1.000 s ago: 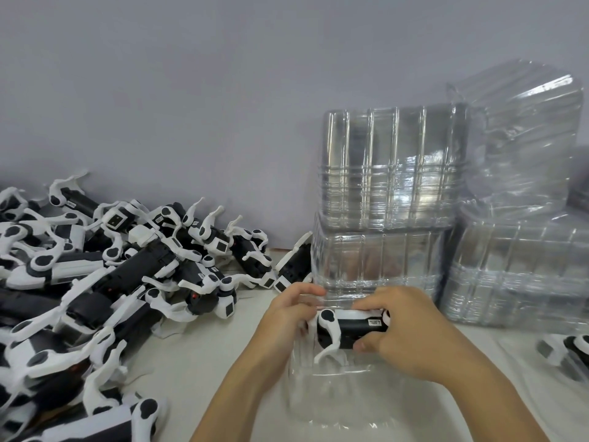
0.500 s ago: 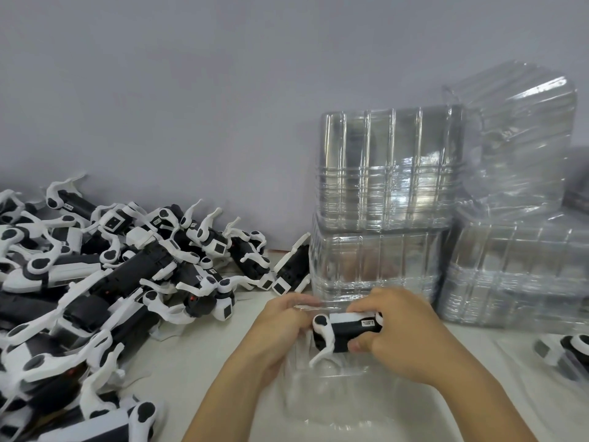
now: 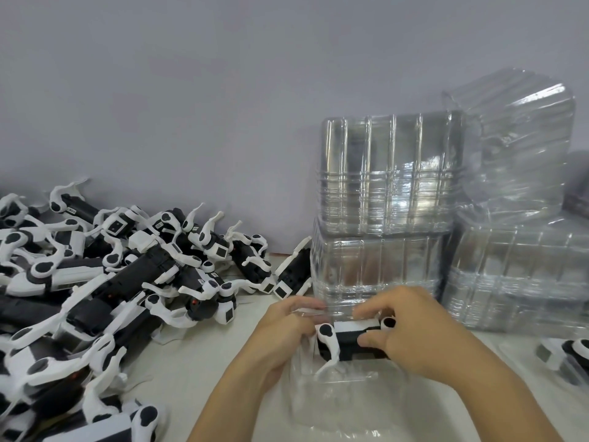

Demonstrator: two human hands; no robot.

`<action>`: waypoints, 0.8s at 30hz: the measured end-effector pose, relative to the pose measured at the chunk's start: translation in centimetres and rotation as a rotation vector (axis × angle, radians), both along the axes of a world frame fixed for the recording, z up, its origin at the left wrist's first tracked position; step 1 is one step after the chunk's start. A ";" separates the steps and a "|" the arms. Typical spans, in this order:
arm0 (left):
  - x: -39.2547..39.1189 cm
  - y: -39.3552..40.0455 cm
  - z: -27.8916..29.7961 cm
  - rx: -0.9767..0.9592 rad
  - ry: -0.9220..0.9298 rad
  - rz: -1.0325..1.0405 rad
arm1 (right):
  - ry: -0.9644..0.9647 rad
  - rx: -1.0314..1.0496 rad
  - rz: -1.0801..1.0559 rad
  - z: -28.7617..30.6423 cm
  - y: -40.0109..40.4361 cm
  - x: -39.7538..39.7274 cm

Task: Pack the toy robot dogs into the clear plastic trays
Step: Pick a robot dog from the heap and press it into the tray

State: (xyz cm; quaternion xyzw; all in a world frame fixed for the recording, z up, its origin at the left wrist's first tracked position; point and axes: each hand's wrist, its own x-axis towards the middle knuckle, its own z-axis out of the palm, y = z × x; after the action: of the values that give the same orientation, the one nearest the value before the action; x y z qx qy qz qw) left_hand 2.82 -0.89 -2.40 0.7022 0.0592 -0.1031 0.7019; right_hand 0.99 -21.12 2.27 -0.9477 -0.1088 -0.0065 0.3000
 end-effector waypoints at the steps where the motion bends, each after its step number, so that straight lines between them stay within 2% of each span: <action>1: 0.0 -0.1 0.0 0.004 -0.003 0.001 | -0.025 0.006 -0.016 0.2 -0.2 0.1; 8: -0.2 -0.3 0.4 0.019 -0.023 -0.023 | -0.075 0.016 0.163 0.0 3.5 -0.7; 17: -0.4 -0.4 0.6 0.047 -0.033 -0.007 | -0.076 -0.090 0.128 -0.6 4.9 -0.6; 24: -0.6 -0.2 0.4 0.051 -0.037 -0.030 | -0.092 -0.046 0.097 -0.5 5.3 -0.7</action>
State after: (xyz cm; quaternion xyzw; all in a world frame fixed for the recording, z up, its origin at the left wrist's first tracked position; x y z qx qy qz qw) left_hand 2.24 -1.05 -1.99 0.7226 0.0382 -0.0989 0.6831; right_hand 0.28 -15.79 1.73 -0.9467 -0.1682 -0.0332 0.2728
